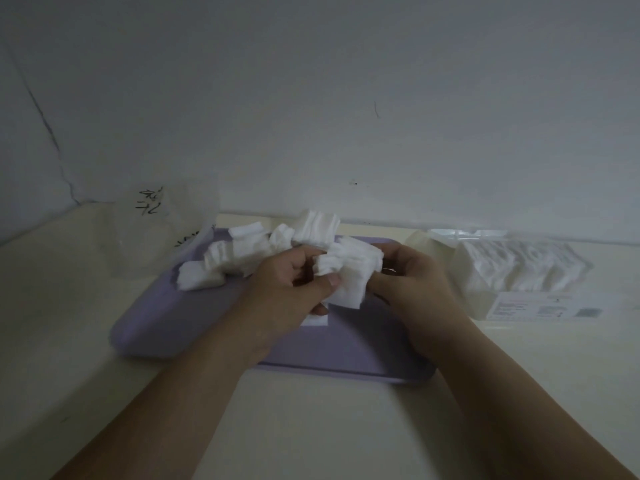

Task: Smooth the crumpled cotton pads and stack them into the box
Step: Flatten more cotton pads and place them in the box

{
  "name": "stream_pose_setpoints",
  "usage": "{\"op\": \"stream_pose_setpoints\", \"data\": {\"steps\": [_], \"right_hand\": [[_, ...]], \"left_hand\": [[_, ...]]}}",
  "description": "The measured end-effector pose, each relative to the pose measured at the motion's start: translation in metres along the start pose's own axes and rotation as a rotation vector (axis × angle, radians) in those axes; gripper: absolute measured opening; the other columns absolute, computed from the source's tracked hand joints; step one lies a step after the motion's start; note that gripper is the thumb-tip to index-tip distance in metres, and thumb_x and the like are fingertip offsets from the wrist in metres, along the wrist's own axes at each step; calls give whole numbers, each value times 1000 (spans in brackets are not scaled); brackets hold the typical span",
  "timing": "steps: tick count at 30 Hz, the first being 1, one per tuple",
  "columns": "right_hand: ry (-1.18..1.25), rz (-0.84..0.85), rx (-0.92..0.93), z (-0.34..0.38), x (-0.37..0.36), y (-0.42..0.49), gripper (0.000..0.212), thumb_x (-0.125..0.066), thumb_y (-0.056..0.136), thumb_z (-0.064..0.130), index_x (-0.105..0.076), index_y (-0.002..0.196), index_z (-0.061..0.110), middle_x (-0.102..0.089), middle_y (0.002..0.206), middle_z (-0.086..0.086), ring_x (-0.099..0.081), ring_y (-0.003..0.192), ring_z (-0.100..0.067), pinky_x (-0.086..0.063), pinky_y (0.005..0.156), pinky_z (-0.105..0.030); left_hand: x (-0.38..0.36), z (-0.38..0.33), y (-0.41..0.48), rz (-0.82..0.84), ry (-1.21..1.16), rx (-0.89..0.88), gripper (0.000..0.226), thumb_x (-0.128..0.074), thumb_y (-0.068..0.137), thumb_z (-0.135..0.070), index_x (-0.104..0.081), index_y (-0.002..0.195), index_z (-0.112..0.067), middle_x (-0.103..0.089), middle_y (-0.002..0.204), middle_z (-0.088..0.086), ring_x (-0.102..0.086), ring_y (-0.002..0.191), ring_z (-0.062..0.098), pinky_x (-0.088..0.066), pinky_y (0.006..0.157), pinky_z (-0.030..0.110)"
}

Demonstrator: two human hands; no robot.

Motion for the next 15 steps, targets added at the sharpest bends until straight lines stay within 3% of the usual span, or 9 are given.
{"op": "stream_pose_setpoints", "data": {"steps": [3,11,15], "right_hand": [[72,14,-9,-1,-1,0,44,-82,75,8,-73,118,7,-79,111,-14,-75,109,-35,-55,101,-60],[205,37,-46,13,-6,-5,27,-70,98,21,-74,119,5,-77,114,-21,-70,115,-43,-54,104,-59],[242,78,-42,19,-7,-8,46,-79,82,22,-70,123,4,-78,113,-17,-72,113,-39,-56,103,-54]], "left_hand": [[0,0,0,3,31,-7,20,-72,95,-9,-76,110,-21,-79,107,5,-72,107,28,-62,77,31],[0,0,0,-48,51,-21,15,-76,90,-7,-75,99,-19,-78,97,11,-71,86,17,-60,69,28],[2,-2,1,-123,60,-30,15,-78,89,-11,-71,102,-15,-80,93,2,-74,83,19,-61,67,29]]}}
Point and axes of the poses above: each hand's wrist, its own y-axis towards the middle knuckle, its own x-axis out of the back of the hand, z = x × y, the point moved 2 cm from there along y, towards the middle knuckle
